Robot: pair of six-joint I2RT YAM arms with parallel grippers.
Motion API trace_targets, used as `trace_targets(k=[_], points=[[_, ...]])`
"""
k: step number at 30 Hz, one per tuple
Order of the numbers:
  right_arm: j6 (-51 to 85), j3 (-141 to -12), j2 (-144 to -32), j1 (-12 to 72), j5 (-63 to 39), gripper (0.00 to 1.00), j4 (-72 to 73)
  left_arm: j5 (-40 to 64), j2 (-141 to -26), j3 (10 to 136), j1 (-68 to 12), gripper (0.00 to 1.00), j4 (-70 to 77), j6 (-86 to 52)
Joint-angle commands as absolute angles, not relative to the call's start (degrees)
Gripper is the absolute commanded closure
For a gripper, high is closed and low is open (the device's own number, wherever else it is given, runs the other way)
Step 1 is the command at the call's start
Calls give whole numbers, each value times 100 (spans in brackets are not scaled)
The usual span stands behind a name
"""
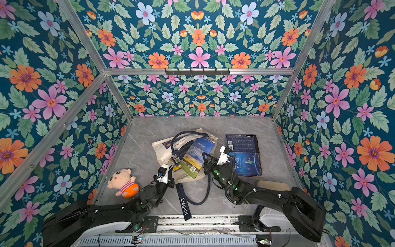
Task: Take out the books from the canvas bag
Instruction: Pick up the book from the canvas bag, then place the book on the book.
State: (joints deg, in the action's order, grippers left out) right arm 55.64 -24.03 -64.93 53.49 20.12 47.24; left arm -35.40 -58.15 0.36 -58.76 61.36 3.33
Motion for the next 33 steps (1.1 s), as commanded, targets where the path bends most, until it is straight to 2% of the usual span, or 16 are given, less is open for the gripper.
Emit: trace_targets(k=[1, 10, 18, 24, 33], points=[[5274, -2339, -5887, 5418, 2243, 100, 4411, -3781, -5822, -88, -5871, 100, 6347, 308], [4790, -2330, -4465, 5625, 2525, 100, 3323, -3846, -5810, -62, -5871, 100, 6284, 244], [4582, -2408, -3771, 5800, 2672, 100, 2788, -3911, -5854, -53, -5860, 100, 6275, 240], [4171, -2570, -3447, 5801, 3206, 100, 2531, -3909, -5861, -44, -5861, 100, 6267, 233], [3463, -2987, -3610, 5674, 4145, 100, 2482, -3911, -5836, 9, -5859, 100, 6083, 219]])
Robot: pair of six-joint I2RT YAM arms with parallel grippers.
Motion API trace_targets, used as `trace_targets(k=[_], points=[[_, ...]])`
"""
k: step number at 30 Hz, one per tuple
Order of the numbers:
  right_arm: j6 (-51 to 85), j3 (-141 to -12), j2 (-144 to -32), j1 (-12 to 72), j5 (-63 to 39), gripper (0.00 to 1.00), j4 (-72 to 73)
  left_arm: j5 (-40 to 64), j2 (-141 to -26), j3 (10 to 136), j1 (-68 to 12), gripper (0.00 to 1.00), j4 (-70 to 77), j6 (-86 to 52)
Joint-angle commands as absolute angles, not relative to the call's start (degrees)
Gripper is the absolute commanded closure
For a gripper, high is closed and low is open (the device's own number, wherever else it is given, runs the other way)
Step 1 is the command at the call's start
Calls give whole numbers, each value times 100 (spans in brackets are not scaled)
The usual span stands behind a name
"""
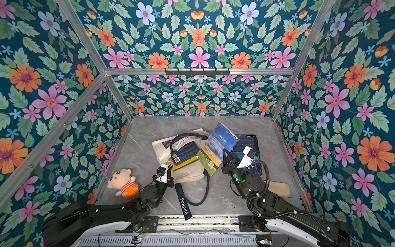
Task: Take out the books from the canvas bag
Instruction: Place the book on the book.
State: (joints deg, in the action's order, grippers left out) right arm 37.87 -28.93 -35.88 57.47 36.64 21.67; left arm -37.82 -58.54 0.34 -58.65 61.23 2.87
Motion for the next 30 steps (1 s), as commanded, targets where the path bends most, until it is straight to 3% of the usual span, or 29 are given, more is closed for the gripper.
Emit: trace_targets(k=[1, 9, 13, 20, 30], points=[[3569, -3024, -3622, 5544, 4110, 100, 2405, -3918, -5852, 18, -5862, 100, 6083, 216], [5167, -3138, -4028, 3541, 2391, 100, 1695, -3929, -5866, 26, -5860, 100, 6073, 210], [5360, -3193, -4148, 2880, 2112, 100, 1660, -3945, -5806, 9, -5858, 100, 6056, 211], [5209, -3204, -4104, 2528, 2259, 100, 1751, -3958, -5824, 35, -5862, 100, 6003, 211], [5418, -3115, -3198, 2451, 2190, 100, 1075, -4068, -5933, 158, -5862, 100, 5810, 167]])
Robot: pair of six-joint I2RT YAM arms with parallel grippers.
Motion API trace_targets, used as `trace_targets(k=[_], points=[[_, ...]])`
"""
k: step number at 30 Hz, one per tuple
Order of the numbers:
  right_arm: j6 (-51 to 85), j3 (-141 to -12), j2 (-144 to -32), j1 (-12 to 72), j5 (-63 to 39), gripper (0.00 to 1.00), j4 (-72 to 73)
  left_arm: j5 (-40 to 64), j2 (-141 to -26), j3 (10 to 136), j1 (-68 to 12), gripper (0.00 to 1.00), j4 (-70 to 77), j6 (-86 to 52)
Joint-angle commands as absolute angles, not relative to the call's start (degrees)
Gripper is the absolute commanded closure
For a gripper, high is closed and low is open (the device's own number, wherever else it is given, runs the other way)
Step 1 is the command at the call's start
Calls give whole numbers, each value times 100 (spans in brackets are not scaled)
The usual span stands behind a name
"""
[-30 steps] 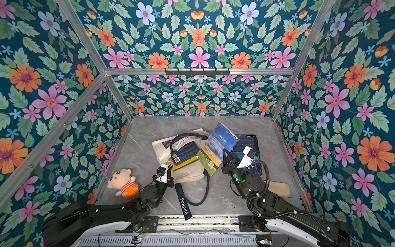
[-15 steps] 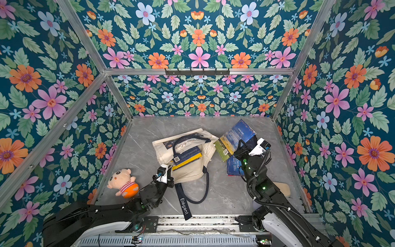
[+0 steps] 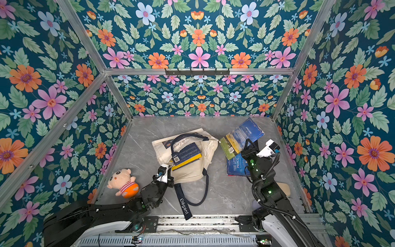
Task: Take out the books from the canvas bag
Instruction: Place the book on the book.
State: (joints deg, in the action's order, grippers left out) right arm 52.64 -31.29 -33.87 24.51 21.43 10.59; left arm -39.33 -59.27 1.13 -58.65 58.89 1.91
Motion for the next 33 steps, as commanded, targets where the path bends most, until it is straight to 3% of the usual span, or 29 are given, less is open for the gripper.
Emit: trace_targets(k=[1, 7, 16, 33], points=[[5346, -3060, -3102, 2446, 2324, 100, 1094, -4070, -5924, 159, -5860, 100, 5801, 154], [4816, -3043, -3640, 2396, 2977, 100, 1499, -4042, -5970, 176, -5862, 100, 5809, 149], [5651, -2934, -5103, 1384, 2078, 100, 2747, -4021, -5844, 123, -5862, 100, 5818, 167], [5938, -3101, -7328, 1360, 2927, 100, 4224, -3966, -5945, 149, -5861, 100, 5896, 219]])
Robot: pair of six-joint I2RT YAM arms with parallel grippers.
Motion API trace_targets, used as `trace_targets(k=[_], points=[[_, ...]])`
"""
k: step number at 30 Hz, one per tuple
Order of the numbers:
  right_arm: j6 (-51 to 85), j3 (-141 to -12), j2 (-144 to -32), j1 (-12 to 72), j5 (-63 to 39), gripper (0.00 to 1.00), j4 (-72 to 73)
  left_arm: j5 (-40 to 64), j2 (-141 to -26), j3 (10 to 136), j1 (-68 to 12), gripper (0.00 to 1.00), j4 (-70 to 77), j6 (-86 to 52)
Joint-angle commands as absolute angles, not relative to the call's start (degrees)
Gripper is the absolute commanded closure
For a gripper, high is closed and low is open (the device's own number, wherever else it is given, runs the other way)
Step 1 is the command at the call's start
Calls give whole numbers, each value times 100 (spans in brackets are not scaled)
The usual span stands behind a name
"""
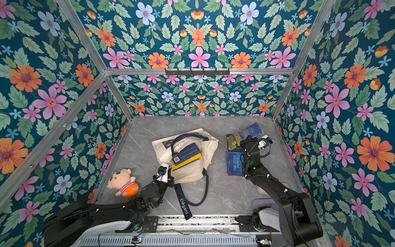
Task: Take out the books from the canvas bag
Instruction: Place the book on the book.
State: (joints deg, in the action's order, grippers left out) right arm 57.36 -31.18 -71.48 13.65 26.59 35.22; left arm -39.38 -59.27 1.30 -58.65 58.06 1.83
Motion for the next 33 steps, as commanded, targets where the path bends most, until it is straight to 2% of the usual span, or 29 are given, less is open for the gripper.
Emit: trace_targets(k=[1, 8, 12, 18, 33], points=[[5946, -3078, -7453, 1354, 2939, 100, 4357, -3956, -5970, 158, -5855, 100, 5906, 224], [6480, -2803, -7981, 1354, 3141, 100, 4520, -3951, -5982, 168, -5862, 100, 5906, 246], [7058, -2687, -8131, 1358, 3274, 100, 4077, -3929, -5993, 176, -5861, 100, 5906, 245], [7200, -2653, -8426, 1363, 3325, 100, 4307, -3915, -6080, 209, -5862, 100, 5924, 247], [7981, -3182, -8453, 1362, 3806, 100, 3380, -3883, -6151, 228, -5862, 100, 5959, 281]])
